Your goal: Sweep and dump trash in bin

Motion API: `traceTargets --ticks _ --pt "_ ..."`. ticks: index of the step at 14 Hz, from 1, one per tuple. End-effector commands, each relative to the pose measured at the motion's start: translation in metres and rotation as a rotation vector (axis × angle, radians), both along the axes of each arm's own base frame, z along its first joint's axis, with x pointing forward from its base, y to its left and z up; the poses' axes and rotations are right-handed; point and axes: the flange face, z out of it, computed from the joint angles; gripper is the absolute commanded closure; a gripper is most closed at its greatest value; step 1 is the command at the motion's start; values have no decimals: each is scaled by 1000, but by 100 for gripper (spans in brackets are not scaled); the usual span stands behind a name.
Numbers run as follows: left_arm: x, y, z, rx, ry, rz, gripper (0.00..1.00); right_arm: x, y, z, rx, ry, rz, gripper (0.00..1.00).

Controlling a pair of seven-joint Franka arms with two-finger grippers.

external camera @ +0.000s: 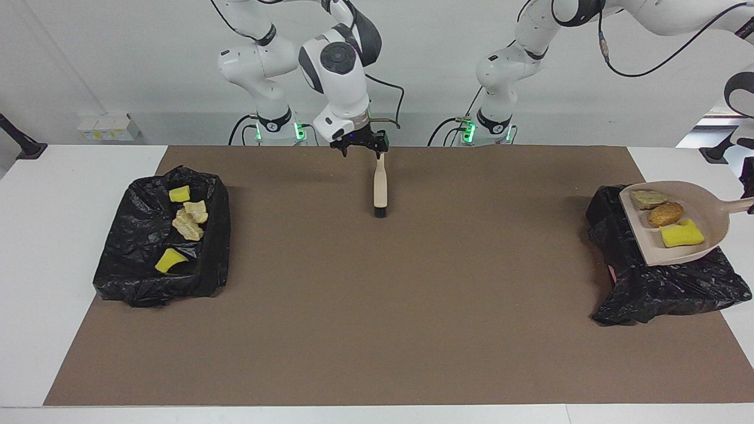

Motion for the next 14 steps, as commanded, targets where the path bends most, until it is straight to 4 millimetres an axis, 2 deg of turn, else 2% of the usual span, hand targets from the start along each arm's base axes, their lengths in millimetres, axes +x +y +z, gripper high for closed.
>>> traceTargets --ticks 1,2,4,5,7,9,10,11,13,14 --pt "9 2 11 132 -34 40 100 45 -57 69 22 -56 26 0" --pt "9 0 15 213 -26 51 100 53 -78 90 26 -62 32 0" --pt "11 -22 13 318 -1 44 100 66 -125 127 1 -74 3 0" --pt "8 -28 13 340 7 55 100 68 -140 145 -41 -90 -9 0" --pt "3 -37 14 406 14 83 100 71 -155 175 -141 -152 -11 0" --pt "0 -47 16 448 8 136 100 70 -163 195 -187 -169 -16 0" --pt "-2 -46 16 458 12 160 100 78 -169 193 -190 -137 -23 0" --pt "-2 -46 17 476 16 156 100 88 -175 206 -185 -128 -32 0" --pt "-4 -54 27 556 23 120 100 108 -190 215 -173 -120 -57 0" --pt "-7 -56 33 587 19 110 100 111 -196 216 -179 -124 -66 0"
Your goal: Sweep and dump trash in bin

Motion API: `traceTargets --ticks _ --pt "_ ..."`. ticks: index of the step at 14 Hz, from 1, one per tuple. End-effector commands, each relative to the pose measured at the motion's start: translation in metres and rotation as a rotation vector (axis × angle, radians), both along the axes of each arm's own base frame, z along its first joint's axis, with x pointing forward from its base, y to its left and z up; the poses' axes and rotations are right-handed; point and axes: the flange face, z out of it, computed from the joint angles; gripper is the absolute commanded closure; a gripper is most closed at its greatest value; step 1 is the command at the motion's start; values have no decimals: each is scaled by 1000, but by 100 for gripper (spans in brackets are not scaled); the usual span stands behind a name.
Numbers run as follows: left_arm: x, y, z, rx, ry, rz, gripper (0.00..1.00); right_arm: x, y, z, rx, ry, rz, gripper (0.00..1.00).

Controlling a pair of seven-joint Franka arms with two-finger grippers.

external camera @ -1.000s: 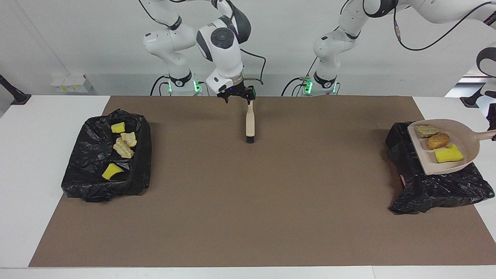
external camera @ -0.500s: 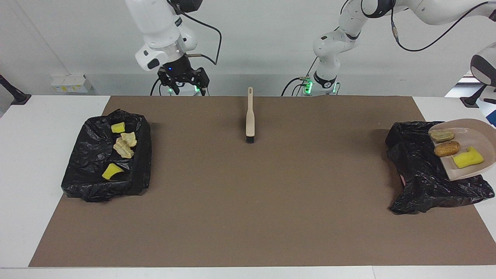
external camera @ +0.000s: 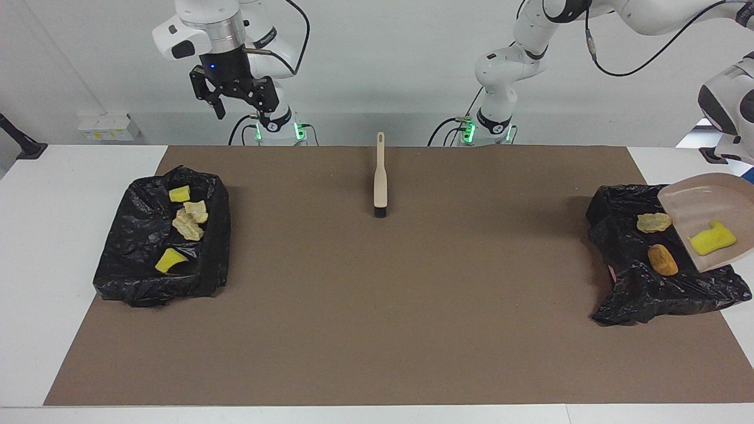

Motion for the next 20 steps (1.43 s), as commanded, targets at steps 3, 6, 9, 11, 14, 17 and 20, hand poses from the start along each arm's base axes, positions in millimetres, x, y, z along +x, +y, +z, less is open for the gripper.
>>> traceTargets --ticks 3,6,9,11,14,17,20 --pt "-22 -17 34 113 -2 -3 100 23 -16 5 -19 -10 -24 0" --pt "-25 -51 28 138 -49 92 100 15 -27 -10 -10 -17 -53 0" --pt "-35 -98 17 129 -98 154 100 9 -37 -25 -8 -18 -66 0" --pt "-39 -145 7 31 -161 277 100 12 -37 -25 0 -31 -67 0" --pt "-45 -197 -6 -95 -240 424 100 12 -38 -25 1 -33 -67 0" --pt "-53 -239 -18 -285 -312 613 100 13 -38 -25 1 -31 -67 0" --pt "-55 -273 -25 -406 -384 798 100 14 -35 -25 2 -30 -59 0"
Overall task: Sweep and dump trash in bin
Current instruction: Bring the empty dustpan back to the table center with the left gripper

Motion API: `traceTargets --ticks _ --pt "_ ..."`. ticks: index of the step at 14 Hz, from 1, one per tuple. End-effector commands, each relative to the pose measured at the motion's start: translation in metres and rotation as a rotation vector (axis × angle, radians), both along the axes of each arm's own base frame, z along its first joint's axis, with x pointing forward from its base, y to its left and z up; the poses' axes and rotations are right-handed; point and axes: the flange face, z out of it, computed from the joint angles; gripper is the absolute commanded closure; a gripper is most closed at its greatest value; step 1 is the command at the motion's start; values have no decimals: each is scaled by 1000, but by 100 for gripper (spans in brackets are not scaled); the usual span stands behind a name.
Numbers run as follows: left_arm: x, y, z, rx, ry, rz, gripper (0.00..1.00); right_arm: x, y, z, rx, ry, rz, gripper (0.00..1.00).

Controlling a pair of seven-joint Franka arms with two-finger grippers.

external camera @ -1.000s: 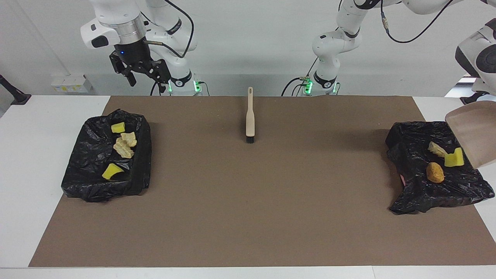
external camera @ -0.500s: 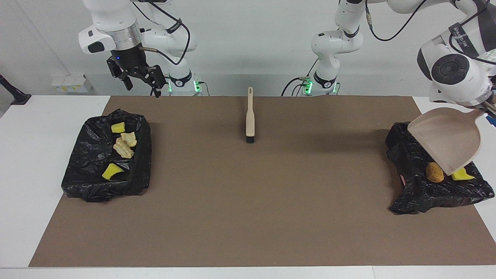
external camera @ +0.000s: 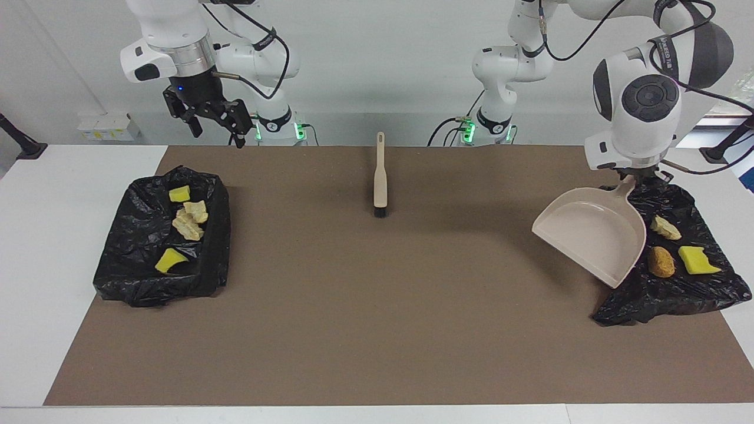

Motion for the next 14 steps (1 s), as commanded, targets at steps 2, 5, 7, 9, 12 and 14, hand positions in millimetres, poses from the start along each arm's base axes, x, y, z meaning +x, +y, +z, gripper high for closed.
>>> traceTargets --ticks 2,5,7,9,12,14 --pt "-15 -46 2 -107 -92 198 100 -3 -2 -3 13 -2 50 0" --pt "-20 -103 3 -197 -174 372 100 -1 -4 -5 14 0 149 0" --pt "-27 -153 7 -257 -229 480 100 -1 -3 -4 16 -1 149 0" --pt "-35 -198 6 -316 -248 521 100 -1 -3 -4 19 -1 149 0" --pt "-50 -262 4 -367 -312 580 100 -1 -3 -5 19 2 148 0" --pt "-51 -298 -15 -401 -308 600 100 -1 -3 -5 19 2 146 0"
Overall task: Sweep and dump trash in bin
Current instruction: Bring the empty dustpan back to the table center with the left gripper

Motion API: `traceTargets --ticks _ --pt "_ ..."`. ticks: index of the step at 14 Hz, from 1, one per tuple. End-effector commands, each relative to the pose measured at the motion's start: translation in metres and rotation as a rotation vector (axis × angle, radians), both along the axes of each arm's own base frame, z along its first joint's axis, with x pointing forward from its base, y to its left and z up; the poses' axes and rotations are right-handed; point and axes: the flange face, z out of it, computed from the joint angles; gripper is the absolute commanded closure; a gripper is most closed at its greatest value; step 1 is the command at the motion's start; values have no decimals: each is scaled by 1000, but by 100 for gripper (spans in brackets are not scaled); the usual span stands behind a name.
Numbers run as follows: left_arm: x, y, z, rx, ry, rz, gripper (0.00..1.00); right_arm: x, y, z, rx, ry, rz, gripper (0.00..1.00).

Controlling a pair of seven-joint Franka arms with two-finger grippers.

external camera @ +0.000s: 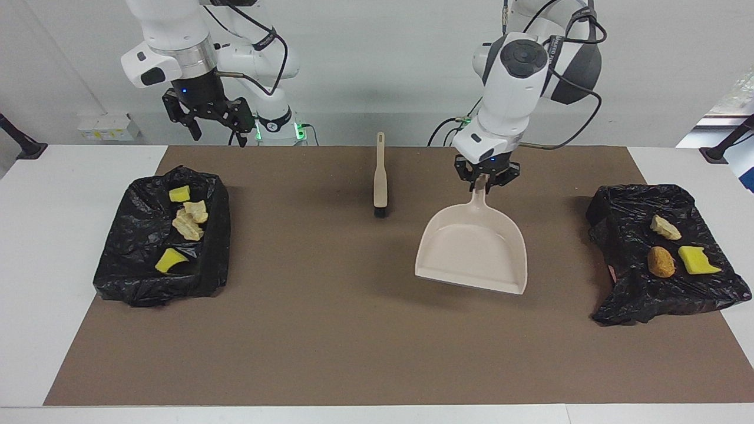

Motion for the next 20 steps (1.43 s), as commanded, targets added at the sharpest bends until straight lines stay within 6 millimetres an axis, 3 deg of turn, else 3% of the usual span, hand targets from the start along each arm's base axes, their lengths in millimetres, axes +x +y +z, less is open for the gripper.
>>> traceTargets --ticks 1,5,9,10,12,13,14,15,16,18,20 --pt "-2 -45 -33 -41 -16 60 100 -1 -3 -1 18 -10 17 0" --pt "1 -101 -90 -91 -55 109 100 -1 -3 -2 18 -9 17 0" --pt "2 -121 -121 -120 -76 147 100 -2 -3 -2 18 -9 19 0" --pt "-9 -134 -132 -113 -64 142 100 -2 -3 -3 19 -3 20 0" --pt "-10 -146 -160 -116 -65 183 100 -3 -3 -2 18 1 20 0" --pt "-9 -148 -161 -126 -77 183 100 -3 -2 -2 18 1 21 0" --pt "-3 -144 -161 -129 -80 193 79 -3 -3 -2 18 1 22 0" --pt "-4 -144 -165 -125 -74 199 30 -3 -3 -2 18 1 22 0" --pt "-5 -143 -164 -122 -70 201 0 -3 -3 -2 18 1 23 0" --pt "2 -134 -157 -126 -76 210 0 -3 -3 -2 18 2 25 0" --pt "20 -112 -136 -143 -101 243 0 -3 -3 -2 18 1 25 0"
